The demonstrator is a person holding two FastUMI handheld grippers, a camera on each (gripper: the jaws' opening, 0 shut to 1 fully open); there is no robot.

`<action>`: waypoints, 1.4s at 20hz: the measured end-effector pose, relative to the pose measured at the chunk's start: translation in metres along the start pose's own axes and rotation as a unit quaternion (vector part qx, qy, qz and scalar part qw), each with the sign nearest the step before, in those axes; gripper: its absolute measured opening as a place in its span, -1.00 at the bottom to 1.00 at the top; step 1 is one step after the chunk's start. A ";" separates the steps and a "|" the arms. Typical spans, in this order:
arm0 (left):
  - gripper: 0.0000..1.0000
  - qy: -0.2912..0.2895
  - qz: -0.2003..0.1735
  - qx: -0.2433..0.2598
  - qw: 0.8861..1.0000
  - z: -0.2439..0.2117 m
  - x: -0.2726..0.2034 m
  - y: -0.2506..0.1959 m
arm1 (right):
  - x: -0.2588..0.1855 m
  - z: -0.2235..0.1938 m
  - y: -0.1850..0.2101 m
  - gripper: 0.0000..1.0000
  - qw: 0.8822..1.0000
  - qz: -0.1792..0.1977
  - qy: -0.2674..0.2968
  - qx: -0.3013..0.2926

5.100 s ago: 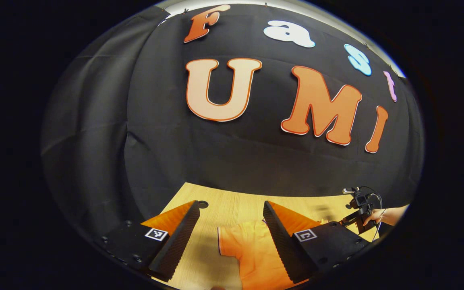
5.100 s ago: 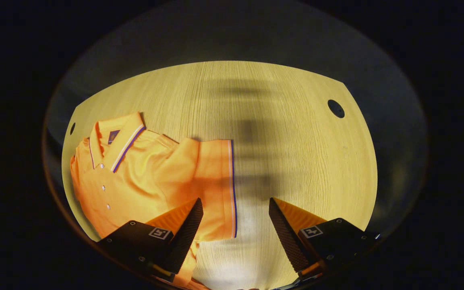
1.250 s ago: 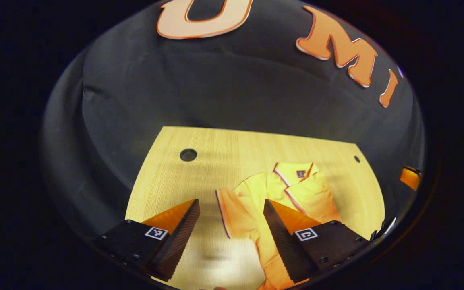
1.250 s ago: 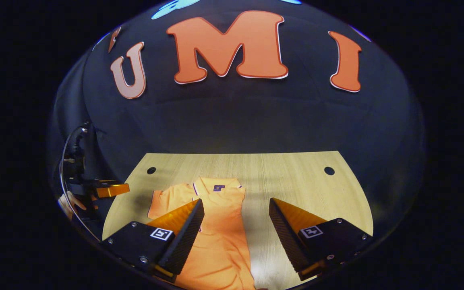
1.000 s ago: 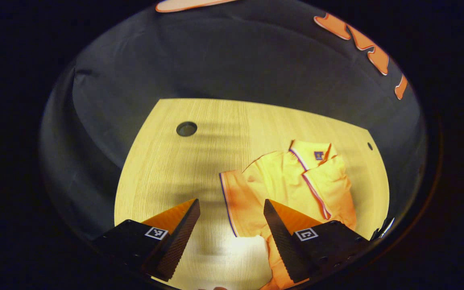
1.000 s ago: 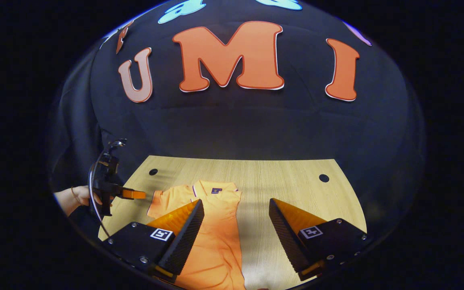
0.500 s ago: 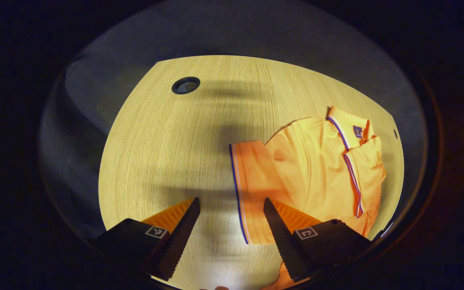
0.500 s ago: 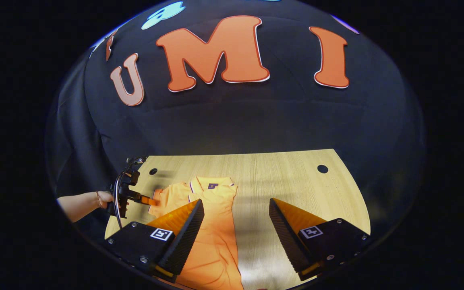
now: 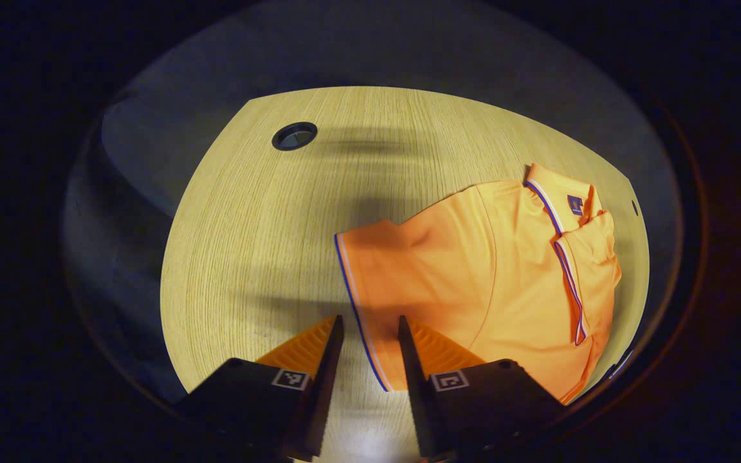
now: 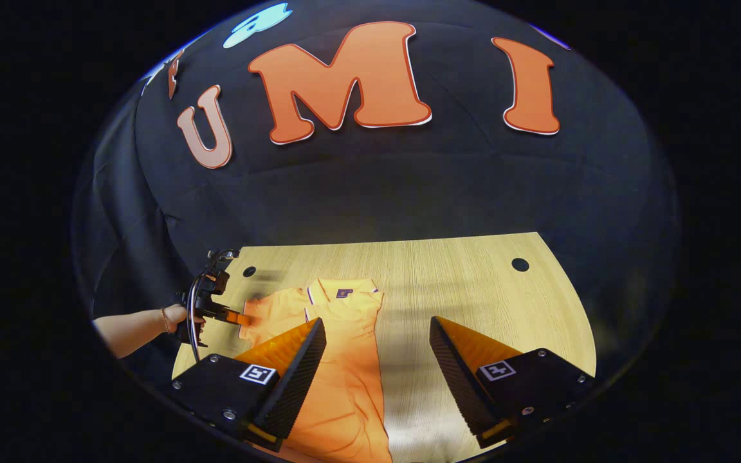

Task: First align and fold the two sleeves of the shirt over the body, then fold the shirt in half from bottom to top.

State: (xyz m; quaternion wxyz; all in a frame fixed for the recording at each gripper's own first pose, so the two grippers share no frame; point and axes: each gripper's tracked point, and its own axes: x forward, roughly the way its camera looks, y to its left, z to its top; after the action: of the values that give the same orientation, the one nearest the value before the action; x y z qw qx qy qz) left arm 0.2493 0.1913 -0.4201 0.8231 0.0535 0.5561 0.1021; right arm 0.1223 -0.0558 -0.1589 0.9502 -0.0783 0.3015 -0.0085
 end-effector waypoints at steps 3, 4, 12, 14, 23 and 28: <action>-0.79 -0.009 -0.013 -0.013 1.000 0.002 0.001 -0.006 | -0.002 0.002 0.001 0.99 1.000 -0.006 -0.006 -0.001; -0.79 0.001 -0.004 -0.013 1.000 -0.004 -0.008 -0.007 | -0.005 0.002 0.001 0.98 1.000 -0.008 -0.008 0.000; -0.96 -0.067 0.038 0.118 0.990 0.035 -0.078 -0.045 | -0.025 0.014 -0.010 0.98 0.999 -0.023 -0.040 -0.003; -0.96 -0.077 0.038 0.131 0.988 0.039 -0.093 -0.066 | -0.035 0.017 -0.013 0.98 0.999 -0.020 -0.047 0.003; -0.96 -0.081 -0.030 0.153 0.984 0.035 -0.107 -0.194 | -0.064 0.007 -0.046 0.98 0.998 -0.038 -0.052 0.016; -0.95 -0.071 -0.041 0.172 0.982 0.029 -0.094 -0.237 | -0.070 -0.002 -0.070 0.98 0.997 -0.054 -0.049 0.031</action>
State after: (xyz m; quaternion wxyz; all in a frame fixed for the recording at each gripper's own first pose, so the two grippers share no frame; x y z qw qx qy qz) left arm 0.2676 -0.0605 -0.3721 0.8423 0.1785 0.5076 -0.0333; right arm 0.0662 -0.1211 -0.1100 0.9641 -0.0652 0.2492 -0.0648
